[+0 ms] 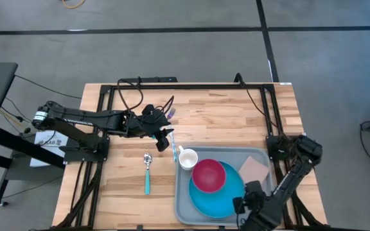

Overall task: Set up tray
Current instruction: Put the brown napkin on the gray tray

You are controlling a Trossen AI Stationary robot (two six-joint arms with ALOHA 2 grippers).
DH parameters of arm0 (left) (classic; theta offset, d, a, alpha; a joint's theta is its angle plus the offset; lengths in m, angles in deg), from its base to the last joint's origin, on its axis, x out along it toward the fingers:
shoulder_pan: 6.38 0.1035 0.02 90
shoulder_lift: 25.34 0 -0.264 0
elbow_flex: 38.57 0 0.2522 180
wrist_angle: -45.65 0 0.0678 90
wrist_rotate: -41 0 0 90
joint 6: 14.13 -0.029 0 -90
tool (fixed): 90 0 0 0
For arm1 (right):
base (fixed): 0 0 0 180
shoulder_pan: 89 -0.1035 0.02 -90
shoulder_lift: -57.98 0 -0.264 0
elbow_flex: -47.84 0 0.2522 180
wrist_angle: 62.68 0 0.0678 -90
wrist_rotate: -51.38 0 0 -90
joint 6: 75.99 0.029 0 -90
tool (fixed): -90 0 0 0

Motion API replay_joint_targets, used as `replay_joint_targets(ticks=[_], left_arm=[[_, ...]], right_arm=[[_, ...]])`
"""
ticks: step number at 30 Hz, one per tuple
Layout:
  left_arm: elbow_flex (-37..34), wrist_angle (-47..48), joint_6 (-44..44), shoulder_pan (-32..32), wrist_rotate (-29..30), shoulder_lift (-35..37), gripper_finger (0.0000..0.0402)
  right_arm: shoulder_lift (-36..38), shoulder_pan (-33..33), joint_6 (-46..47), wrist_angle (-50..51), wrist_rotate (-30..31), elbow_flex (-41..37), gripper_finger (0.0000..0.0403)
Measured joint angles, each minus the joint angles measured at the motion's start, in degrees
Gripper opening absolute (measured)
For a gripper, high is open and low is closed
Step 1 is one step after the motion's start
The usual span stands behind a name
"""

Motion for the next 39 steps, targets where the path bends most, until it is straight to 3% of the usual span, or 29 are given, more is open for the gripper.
replay_joint_targets(ticks=[4, 9, 12, 17, 26, 34, 39], left_arm=[[0.0, 0.0, 0.0, 0.0, 0.0, 0.0, 0.0127], [0.0, 0.0, 0.0, 0.0, 0.0, 0.0, 0.0127], [0.0, 0.0, 0.0, 0.0, 0.0, 0.0, 0.0127], [0.0, 0.0, 2.3, 0.0, -1.0, 0.0, 0.0127], [0.0, -1.4, 5.4, 0.2, 0.2, 0.0, 0.0127], [0.0, -1.1, 13.6, 0.1, -1.8, 0.0, 0.0127], [0.0, 1.3, 17.9, 0.2, -3.0, 0.0, 0.0127]], right_arm=[[0.1, -2.7, 0.0, 8.8, -0.5, 5.7, 0.0012], [1.4, -5.4, 2.2, 6.7, -0.7, 7.5, 0.0024], [1.5, -7.2, 2.7, 5.6, 6.4, 8.1, 0.0027], [1.5, -9.8, 3.3, 2.8, 11.7, 8.0, 0.0028], [1.5, -13.8, 6.4, -1.0, 9.1, 7.8, 0.0070], [1.5, -15.1, 4.3, -6.9, 8.8, 7.8, 0.0107], [1.5, -16.4, 4.4, -6.7, -0.4, 7.8, 0.0132]])
